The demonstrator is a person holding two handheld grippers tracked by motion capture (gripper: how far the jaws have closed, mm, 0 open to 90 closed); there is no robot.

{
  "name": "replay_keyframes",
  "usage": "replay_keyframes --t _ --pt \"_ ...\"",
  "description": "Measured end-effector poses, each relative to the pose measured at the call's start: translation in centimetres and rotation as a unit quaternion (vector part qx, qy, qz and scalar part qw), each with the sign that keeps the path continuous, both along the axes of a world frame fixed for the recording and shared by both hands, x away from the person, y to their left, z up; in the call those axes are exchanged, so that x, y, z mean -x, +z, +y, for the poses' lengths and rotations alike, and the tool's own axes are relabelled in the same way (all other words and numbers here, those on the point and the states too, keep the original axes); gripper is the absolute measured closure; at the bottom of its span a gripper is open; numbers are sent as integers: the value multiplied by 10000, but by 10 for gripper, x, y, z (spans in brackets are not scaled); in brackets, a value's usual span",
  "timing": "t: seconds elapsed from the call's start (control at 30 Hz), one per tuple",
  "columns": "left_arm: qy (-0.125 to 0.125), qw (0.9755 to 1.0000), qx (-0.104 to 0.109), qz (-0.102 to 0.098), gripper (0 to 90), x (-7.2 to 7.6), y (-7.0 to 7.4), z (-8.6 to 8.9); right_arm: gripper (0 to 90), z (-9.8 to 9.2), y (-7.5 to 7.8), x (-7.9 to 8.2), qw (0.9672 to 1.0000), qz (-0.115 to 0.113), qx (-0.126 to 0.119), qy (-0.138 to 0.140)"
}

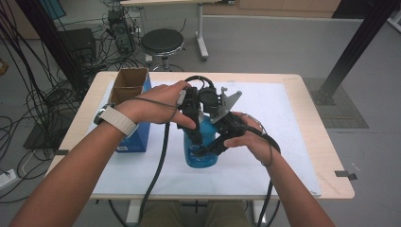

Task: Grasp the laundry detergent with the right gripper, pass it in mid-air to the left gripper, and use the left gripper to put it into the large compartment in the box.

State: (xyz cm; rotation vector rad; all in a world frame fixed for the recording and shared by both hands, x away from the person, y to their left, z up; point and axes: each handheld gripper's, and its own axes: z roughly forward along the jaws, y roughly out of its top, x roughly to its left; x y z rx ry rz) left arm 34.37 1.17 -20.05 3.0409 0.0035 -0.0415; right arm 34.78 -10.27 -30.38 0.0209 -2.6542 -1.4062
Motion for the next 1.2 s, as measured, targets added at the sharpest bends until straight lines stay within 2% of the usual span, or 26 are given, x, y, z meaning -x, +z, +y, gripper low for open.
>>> replay_keyframes --t 0.27,0.3,0.37,0.6,0.83,1.2 --pt "-16 10000 -63 45 334 -1 -2 0 430 2 -1 1 10000 21 38 22" --pt "-2 9999 -47 122 338 -1 -2 0 431 2 -1 1 10000 10 43 20" --pt "19 9999 -15 101 378 -1 -3 1 431 2 -2 1 10000 -14 63 7" --pt "-4 10000 -16 87 379 -1 -3 1 431 1 -2 0 10000 -74 44 -23" --pt "39 9999 9 106 379 -1 -5 2 430 1 -3 0 10000 7 48 8" --pt "14 9999 25 110 379 -2 -3 2 430 0 -3 0 10000 -38 52 7"
